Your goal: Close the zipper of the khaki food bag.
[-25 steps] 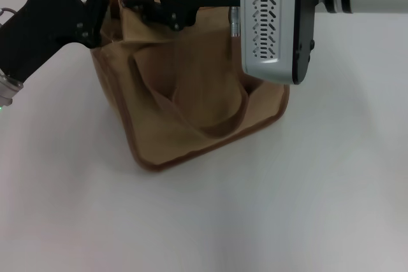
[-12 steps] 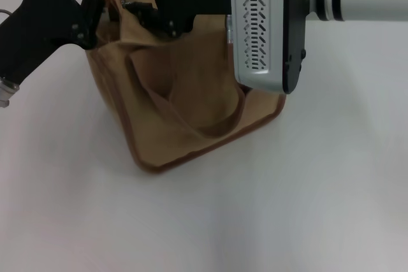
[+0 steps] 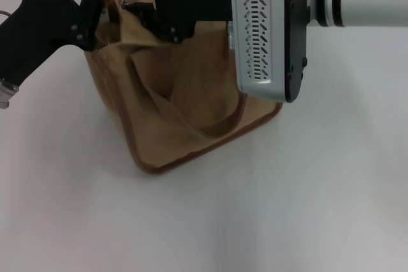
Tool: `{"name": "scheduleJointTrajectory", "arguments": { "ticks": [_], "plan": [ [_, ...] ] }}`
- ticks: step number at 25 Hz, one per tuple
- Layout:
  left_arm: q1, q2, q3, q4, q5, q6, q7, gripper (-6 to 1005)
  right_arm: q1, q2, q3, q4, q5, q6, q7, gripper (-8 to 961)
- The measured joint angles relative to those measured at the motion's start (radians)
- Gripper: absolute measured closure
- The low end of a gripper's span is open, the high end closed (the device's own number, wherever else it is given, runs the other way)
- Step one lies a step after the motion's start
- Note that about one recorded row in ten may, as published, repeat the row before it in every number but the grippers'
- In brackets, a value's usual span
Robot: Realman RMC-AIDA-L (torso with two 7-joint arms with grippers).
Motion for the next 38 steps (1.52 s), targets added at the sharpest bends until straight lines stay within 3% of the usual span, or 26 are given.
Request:
{"name": "scheduleJointTrajectory", "arguments": {
  "ticks": [4, 7, 12, 24, 38],
  "plan": [
    [0.003, 0.000, 0.000, -0.001, -0.001, 0.001, 0.001, 977, -0.005, 0.000, -0.002, -0.003, 0.000, -0.001, -0.004, 617],
    [0.008, 0.000, 0.000, -0.001, -0.001, 0.003, 0.001, 977, -0.009, 0.000, -0.002, -0.007, 0.000, -0.001, -0.004, 821],
    [0.016, 0.000, -0.001, -0.002, -0.001, 0.004, 0.003, 977, -0.018, 0.000, 0.002, -0.012, 0.014, 0.001, -0.005, 952],
    [0.060, -0.001, -0.015, -0.006, -0.011, 0.009, 0.003, 977, -0.119, 0.001, 0.006, -0.029, 0.199, 0.077, -0.163, 952],
    [0.120, 0.000, -0.013, -0.017, -0.014, 0.053, 0.003, 977, -0.222, 0.002, 0.042, -0.034, 0.309, 0.120, -0.250, 953]
  ]
}}
